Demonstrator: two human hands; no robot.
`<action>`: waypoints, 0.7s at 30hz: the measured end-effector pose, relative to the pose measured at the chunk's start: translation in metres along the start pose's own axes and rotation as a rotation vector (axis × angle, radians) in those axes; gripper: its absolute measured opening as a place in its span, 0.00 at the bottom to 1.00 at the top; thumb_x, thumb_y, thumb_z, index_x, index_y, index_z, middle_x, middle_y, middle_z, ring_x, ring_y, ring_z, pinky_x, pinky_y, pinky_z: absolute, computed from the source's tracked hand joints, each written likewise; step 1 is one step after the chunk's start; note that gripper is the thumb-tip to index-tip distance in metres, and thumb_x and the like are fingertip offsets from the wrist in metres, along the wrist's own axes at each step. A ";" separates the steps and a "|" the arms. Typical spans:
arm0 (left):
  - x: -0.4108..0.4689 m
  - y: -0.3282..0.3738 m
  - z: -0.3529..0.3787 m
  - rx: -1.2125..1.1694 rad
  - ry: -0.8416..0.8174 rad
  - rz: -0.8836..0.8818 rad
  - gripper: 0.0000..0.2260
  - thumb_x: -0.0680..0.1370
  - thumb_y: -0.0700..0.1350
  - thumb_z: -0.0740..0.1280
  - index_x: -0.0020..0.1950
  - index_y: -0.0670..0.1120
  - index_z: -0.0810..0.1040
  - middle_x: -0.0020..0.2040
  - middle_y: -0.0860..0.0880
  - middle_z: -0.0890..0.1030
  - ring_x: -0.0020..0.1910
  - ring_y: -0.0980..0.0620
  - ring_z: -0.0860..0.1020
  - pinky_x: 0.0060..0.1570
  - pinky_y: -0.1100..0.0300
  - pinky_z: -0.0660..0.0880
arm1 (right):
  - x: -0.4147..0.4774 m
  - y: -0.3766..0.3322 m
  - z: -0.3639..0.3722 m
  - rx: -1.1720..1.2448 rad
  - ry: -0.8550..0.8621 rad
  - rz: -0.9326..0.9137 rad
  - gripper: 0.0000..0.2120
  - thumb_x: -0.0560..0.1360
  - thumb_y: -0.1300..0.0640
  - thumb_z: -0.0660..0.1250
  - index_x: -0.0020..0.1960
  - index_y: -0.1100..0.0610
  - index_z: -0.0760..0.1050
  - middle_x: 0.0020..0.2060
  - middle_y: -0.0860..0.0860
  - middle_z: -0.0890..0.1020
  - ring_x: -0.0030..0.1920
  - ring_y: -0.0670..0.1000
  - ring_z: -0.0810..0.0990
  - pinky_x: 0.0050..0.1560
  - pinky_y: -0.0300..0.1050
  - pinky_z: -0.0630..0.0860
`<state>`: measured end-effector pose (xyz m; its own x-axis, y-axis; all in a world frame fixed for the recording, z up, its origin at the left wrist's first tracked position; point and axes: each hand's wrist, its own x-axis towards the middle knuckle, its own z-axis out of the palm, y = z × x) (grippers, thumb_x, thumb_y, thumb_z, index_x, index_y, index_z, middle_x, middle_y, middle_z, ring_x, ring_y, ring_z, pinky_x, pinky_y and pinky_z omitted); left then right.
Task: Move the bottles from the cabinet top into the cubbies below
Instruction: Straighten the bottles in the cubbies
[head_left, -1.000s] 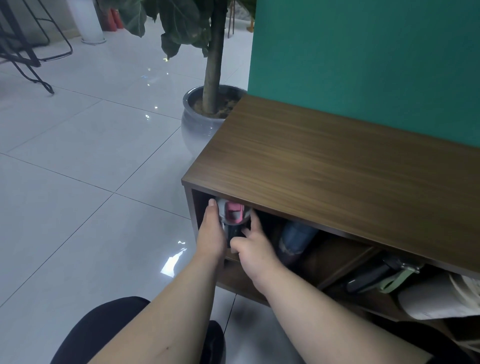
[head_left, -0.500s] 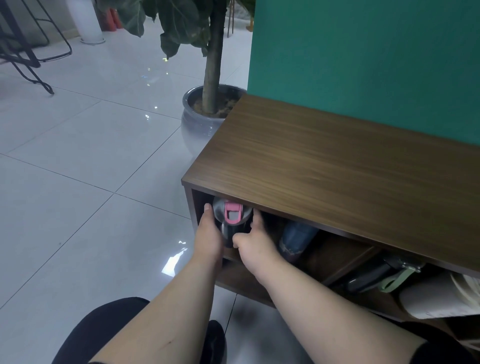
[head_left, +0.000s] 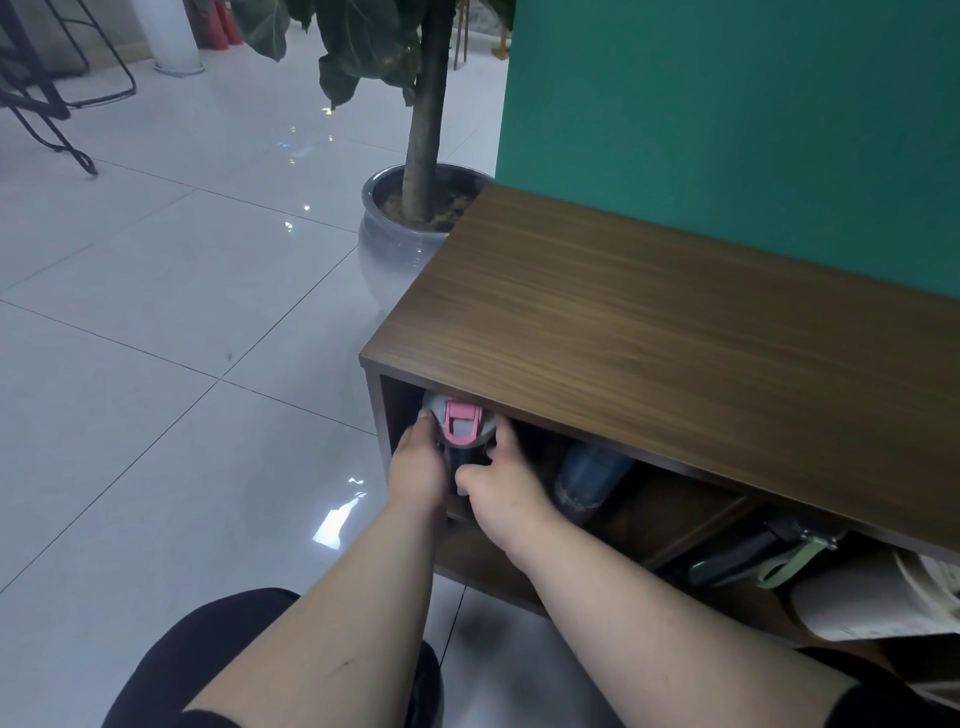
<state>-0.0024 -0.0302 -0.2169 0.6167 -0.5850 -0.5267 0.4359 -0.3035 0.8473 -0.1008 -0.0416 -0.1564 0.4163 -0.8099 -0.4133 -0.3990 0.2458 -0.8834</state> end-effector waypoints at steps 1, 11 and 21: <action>-0.004 0.004 0.000 -0.007 0.002 0.002 0.29 0.66 0.63 0.56 0.53 0.43 0.78 0.57 0.38 0.83 0.59 0.37 0.80 0.64 0.35 0.74 | -0.001 0.000 0.000 0.003 0.000 -0.004 0.34 0.69 0.68 0.63 0.71 0.45 0.66 0.56 0.47 0.78 0.45 0.35 0.71 0.46 0.39 0.73; -0.027 0.021 0.002 -0.082 -0.003 -0.045 0.23 0.72 0.64 0.56 0.48 0.52 0.84 0.54 0.43 0.87 0.57 0.39 0.83 0.62 0.39 0.77 | -0.006 -0.001 0.003 -0.020 0.005 -0.002 0.41 0.68 0.65 0.63 0.77 0.42 0.58 0.58 0.48 0.77 0.49 0.46 0.74 0.46 0.40 0.74; -0.043 0.028 -0.001 -0.201 -0.046 -0.097 0.22 0.79 0.60 0.59 0.61 0.48 0.82 0.56 0.45 0.86 0.57 0.44 0.83 0.60 0.50 0.77 | -0.019 0.012 -0.012 -0.069 -0.023 0.006 0.45 0.70 0.64 0.64 0.80 0.40 0.50 0.57 0.46 0.73 0.53 0.47 0.70 0.54 0.41 0.69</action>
<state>-0.0158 -0.0130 -0.1707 0.5368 -0.5954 -0.5978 0.6168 -0.2065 0.7596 -0.1231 -0.0295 -0.1568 0.4322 -0.7956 -0.4244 -0.4567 0.2126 -0.8638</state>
